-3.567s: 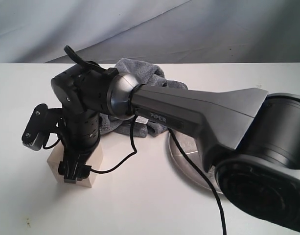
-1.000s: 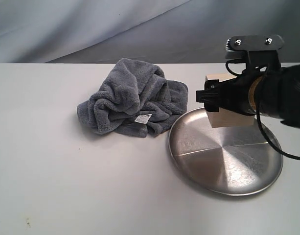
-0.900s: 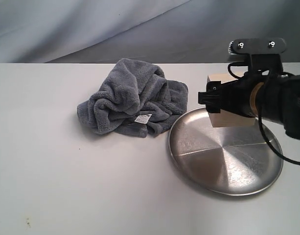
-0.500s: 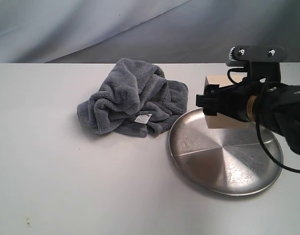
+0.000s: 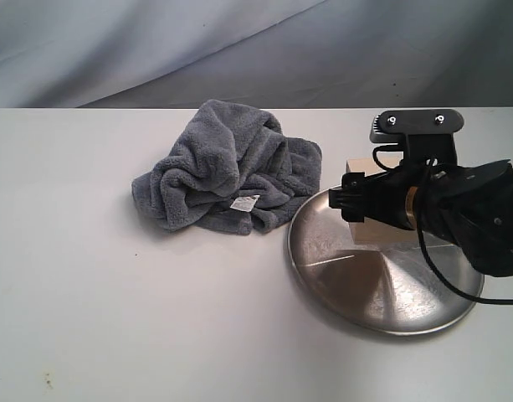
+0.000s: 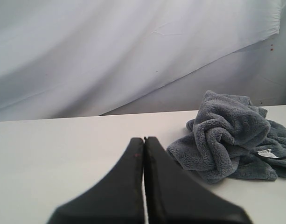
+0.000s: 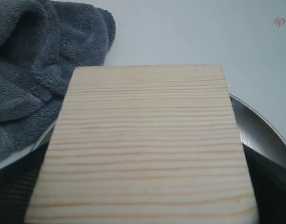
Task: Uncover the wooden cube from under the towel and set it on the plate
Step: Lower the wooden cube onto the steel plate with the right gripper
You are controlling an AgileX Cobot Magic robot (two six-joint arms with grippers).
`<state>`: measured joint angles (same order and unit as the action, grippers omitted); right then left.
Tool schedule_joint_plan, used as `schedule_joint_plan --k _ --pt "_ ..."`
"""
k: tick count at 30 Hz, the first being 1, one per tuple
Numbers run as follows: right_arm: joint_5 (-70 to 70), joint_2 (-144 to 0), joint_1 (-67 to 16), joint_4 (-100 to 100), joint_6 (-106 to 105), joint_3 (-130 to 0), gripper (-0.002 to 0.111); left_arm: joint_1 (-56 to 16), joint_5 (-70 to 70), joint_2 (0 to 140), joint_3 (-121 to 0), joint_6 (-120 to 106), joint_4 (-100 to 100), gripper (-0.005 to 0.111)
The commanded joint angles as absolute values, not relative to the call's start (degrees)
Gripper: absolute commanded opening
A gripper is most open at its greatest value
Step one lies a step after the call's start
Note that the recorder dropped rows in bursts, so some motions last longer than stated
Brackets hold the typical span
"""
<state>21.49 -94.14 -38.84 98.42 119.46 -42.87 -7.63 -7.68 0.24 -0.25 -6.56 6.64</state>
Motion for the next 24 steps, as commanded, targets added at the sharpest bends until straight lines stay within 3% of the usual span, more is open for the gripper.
schedule_joint_plan --k 1,4,10,14,24 --pt "23.03 -93.58 -38.51 99.95 119.49 -42.77 0.000 -7.91 -7.56 0.00 0.00 -6.41 6.74 0.000" --pt "21.91 -93.67 -38.51 99.95 119.49 -42.77 0.007 -7.91 -7.56 0.00 0.00 -6.41 6.74 0.000" --pt "21.20 -93.67 -38.51 99.95 119.49 -42.77 0.047 -7.91 -7.56 0.00 0.00 -6.41 6.74 0.000" --pt "21.20 -93.67 -38.51 99.95 119.49 -42.77 0.068 -7.91 -7.56 0.00 0.00 -6.41 6.74 0.000" --pt "21.20 -93.67 -38.51 99.95 119.49 -42.77 0.083 -7.91 -7.56 0.00 0.00 -6.41 6.74 0.000"
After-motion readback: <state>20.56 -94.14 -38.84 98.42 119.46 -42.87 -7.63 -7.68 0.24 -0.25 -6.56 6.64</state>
